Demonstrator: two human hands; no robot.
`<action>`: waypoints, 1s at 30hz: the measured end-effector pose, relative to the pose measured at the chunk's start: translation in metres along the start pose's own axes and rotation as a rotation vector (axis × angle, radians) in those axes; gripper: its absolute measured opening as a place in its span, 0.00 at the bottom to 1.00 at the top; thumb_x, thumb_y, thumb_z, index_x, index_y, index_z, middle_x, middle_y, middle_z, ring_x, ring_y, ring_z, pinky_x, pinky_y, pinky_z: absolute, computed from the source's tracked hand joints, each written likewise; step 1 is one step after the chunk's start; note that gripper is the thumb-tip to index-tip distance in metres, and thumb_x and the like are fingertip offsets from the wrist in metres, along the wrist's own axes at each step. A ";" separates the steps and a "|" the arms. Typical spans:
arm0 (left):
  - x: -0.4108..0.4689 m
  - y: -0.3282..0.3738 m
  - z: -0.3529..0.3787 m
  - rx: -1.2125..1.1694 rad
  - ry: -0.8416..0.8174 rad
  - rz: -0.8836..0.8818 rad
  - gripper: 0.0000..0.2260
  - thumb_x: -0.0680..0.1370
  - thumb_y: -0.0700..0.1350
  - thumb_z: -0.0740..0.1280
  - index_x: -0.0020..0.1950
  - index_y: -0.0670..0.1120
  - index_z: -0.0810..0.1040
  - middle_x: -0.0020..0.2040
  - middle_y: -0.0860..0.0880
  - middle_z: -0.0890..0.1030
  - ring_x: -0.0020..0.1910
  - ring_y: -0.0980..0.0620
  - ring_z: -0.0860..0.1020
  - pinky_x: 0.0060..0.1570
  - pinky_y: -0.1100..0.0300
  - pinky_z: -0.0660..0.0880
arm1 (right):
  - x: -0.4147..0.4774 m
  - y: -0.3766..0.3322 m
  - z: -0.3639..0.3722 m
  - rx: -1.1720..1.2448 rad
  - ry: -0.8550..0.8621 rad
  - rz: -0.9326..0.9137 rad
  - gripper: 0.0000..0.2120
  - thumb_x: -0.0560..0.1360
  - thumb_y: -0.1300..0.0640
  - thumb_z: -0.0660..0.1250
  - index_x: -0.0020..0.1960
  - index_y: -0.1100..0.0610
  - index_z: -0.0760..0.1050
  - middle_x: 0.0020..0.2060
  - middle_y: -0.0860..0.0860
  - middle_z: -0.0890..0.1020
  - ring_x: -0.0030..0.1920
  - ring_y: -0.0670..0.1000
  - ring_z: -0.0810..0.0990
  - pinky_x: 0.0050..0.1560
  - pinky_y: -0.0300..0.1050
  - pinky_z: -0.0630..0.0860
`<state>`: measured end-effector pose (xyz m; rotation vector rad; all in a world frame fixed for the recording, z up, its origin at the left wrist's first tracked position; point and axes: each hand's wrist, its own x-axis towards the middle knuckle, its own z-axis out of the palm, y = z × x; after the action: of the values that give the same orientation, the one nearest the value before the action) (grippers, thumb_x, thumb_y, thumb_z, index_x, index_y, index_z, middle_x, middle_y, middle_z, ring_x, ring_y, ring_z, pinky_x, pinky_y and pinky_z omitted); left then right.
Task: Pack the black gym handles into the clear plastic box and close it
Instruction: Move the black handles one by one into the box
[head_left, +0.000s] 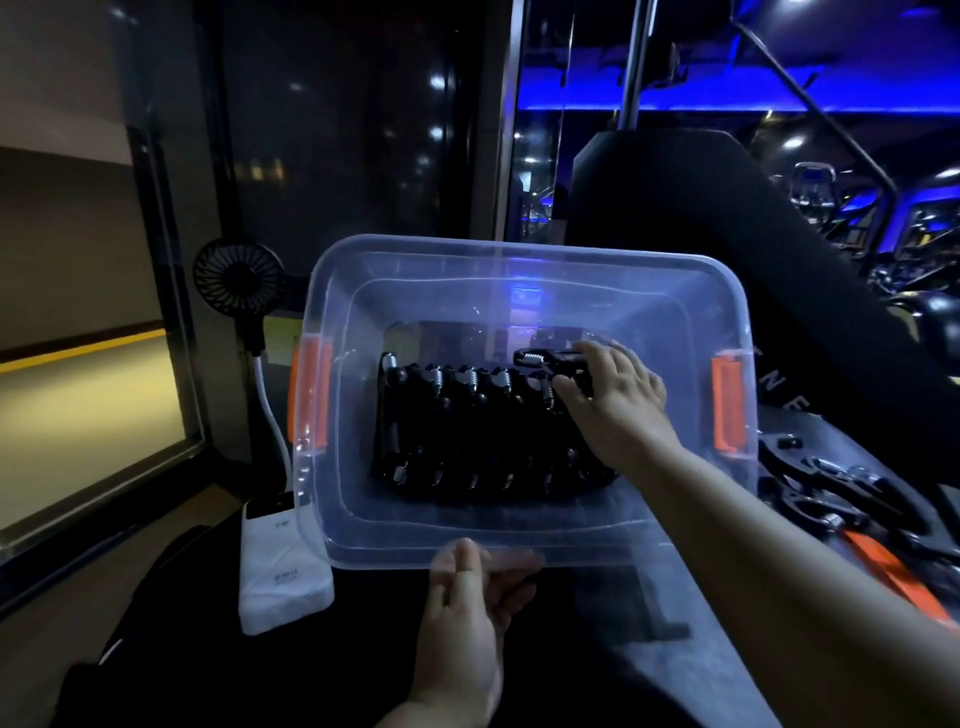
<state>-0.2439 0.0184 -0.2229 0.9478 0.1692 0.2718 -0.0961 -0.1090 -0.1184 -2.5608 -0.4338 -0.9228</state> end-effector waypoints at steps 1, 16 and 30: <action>-0.001 0.001 0.001 -0.009 0.005 0.006 0.14 0.83 0.48 0.50 0.54 0.40 0.69 0.42 0.36 0.83 0.43 0.43 0.83 0.42 0.55 0.75 | -0.011 0.002 -0.006 0.012 0.020 -0.017 0.29 0.73 0.35 0.51 0.68 0.48 0.67 0.68 0.49 0.71 0.73 0.51 0.58 0.70 0.53 0.55; -0.010 -0.003 0.005 0.014 -0.020 0.058 0.15 0.84 0.49 0.50 0.43 0.45 0.70 0.40 0.40 0.84 0.45 0.45 0.83 0.46 0.55 0.75 | -0.111 0.098 -0.072 0.091 0.168 -0.026 0.22 0.76 0.42 0.55 0.58 0.55 0.76 0.52 0.52 0.77 0.54 0.55 0.74 0.53 0.47 0.71; -0.009 -0.008 0.008 -0.001 -0.013 0.071 0.16 0.83 0.50 0.50 0.43 0.45 0.70 0.39 0.41 0.84 0.43 0.47 0.83 0.45 0.54 0.75 | -0.152 0.216 -0.093 -0.373 -0.294 0.863 0.30 0.75 0.32 0.52 0.70 0.47 0.62 0.72 0.56 0.62 0.70 0.62 0.61 0.66 0.61 0.59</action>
<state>-0.2488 0.0053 -0.2244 0.9553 0.1238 0.3306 -0.1704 -0.3645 -0.2053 -2.7704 0.7994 -0.3187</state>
